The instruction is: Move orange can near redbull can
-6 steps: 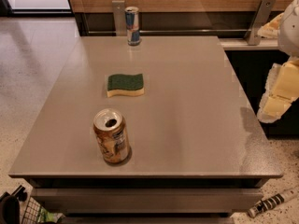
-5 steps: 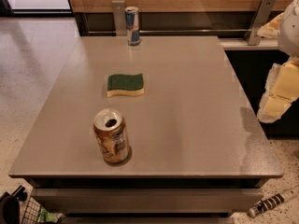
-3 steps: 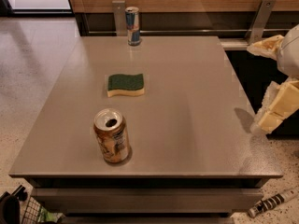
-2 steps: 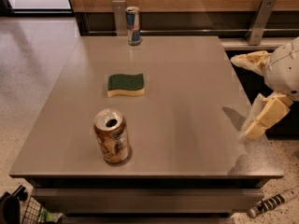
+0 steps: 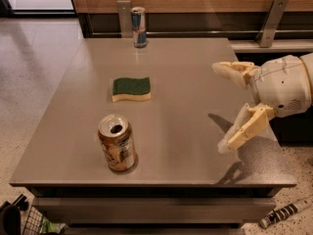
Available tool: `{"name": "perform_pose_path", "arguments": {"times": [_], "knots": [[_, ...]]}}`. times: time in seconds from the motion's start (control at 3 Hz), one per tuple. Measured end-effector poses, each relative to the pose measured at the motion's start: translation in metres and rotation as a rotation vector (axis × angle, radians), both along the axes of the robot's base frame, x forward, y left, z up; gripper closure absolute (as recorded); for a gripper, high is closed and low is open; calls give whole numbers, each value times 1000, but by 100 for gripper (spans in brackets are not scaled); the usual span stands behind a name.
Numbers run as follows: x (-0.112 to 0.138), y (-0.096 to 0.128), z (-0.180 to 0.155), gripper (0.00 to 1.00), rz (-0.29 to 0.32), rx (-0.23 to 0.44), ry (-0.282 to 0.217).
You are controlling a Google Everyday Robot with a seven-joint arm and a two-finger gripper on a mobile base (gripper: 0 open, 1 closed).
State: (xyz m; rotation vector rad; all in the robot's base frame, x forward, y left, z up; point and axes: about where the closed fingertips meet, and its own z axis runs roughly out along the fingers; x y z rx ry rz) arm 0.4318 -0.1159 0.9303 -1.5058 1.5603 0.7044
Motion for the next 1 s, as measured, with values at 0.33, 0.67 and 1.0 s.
{"name": "perform_pose_path", "arguments": {"times": [0.33,0.67,1.0], "knots": [[-7,36,9,0,13,116,31],[-7,36,9,0,13,116,31],[-11,49,-3,0,22,145,30]]}}
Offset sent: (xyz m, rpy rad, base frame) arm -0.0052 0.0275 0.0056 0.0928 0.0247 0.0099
